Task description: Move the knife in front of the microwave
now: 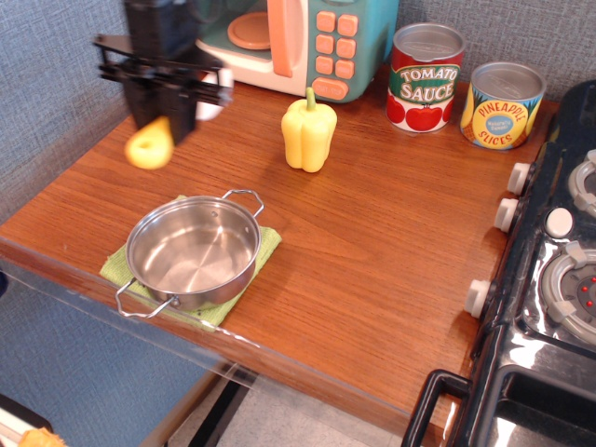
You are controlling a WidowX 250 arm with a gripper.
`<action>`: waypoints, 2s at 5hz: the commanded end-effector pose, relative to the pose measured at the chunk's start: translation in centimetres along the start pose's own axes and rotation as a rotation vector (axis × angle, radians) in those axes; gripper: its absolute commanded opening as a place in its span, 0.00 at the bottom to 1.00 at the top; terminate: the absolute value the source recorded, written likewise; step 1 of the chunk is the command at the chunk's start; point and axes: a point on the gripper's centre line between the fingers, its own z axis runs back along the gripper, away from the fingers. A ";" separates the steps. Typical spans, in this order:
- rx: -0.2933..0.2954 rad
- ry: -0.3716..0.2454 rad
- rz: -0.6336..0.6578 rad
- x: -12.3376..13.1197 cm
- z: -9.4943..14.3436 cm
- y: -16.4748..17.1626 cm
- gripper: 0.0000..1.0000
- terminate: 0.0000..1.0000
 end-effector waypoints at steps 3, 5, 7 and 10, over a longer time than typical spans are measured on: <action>0.173 -0.020 -0.188 6.5 -5.4 10.6 0.00 0.00; 0.145 0.002 -0.175 7.0 -6.8 8.2 0.00 0.00; 0.148 -0.002 -0.221 7.4 -6.8 6.1 0.00 0.00; 0.118 -0.007 -0.108 6.3 -4.9 5.7 1.00 0.00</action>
